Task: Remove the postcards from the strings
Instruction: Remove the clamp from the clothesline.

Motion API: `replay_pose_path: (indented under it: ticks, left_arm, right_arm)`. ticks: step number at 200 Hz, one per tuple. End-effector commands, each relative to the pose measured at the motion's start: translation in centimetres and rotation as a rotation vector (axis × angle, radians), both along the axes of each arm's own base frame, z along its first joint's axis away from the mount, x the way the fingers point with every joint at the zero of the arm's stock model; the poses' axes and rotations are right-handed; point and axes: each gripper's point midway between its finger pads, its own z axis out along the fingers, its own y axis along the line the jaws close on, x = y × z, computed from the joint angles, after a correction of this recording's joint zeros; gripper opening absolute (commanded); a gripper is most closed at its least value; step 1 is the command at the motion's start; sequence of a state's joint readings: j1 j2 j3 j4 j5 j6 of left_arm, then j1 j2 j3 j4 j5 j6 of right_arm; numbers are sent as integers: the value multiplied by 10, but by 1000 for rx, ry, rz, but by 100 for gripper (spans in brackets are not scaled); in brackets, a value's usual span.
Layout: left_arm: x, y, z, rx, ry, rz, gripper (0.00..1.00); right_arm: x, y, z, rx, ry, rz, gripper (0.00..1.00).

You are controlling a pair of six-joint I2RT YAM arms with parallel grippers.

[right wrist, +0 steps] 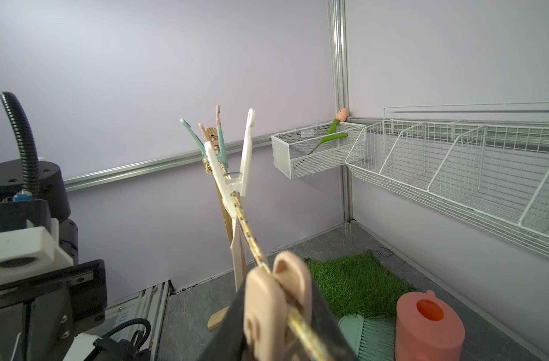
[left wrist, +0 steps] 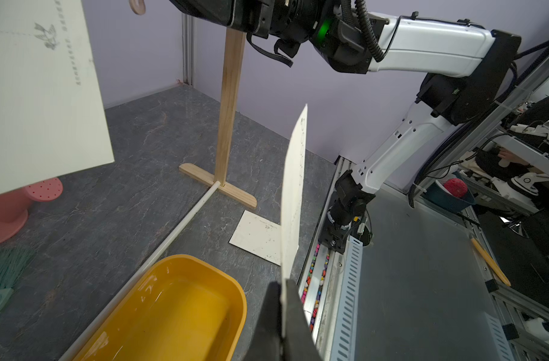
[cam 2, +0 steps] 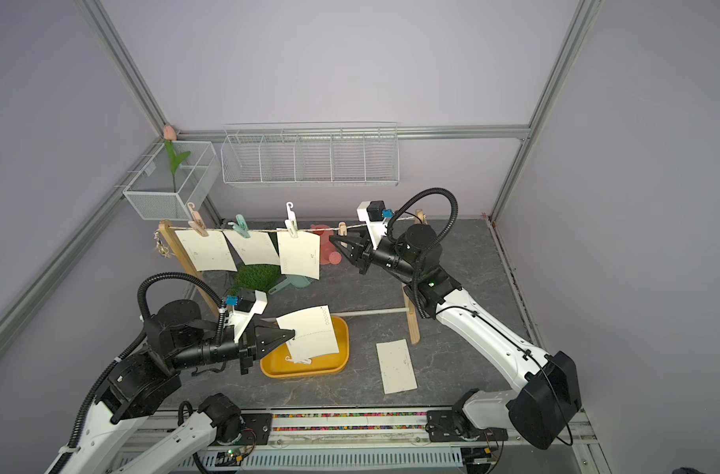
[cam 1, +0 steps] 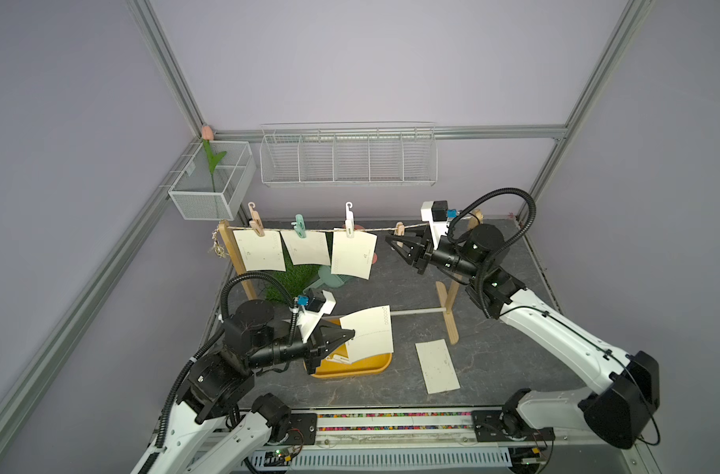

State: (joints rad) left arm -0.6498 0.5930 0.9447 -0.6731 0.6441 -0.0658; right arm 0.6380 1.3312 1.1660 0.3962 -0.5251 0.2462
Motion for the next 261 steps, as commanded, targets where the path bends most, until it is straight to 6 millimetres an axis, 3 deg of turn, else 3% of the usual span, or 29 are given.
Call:
replay_pose_path:
  ticks: [1, 51, 104, 139, 174, 214, 240, 261]
  left_arm:
    - [-2, 4, 23, -56, -58, 18, 0]
    - [-4, 9, 47, -108, -119, 36, 0]
    - [1, 5, 51, -108, -117, 38, 0]
    - [2, 7, 51, -120, -116, 56, 0]
    - [2, 12, 51, -127, -126, 88, 0]
    - [7, 10, 55, -122, -128, 94, 0]
    - [8, 11, 62, -109, -149, 97, 0]
    - [5, 16, 71, -119, -180, 110, 0]
  right_arm:
    - [-9, -1, 0, -29, -13, 28, 27]
    - [-23, -3, -30, -146, 7, 54, 26]
    - [-22, -7, -29, -187, -14, 22, 25]
    - [0, -9, -27, -232, -24, -98, 18]
    - [26, -13, -22, -279, -21, -246, 19]
    - [41, -14, -15, -300, -26, -322, 19]
    - [34, -10, -25, -334, -23, -285, 19]
    - [15, -8, -49, -371, -6, -221, 20]
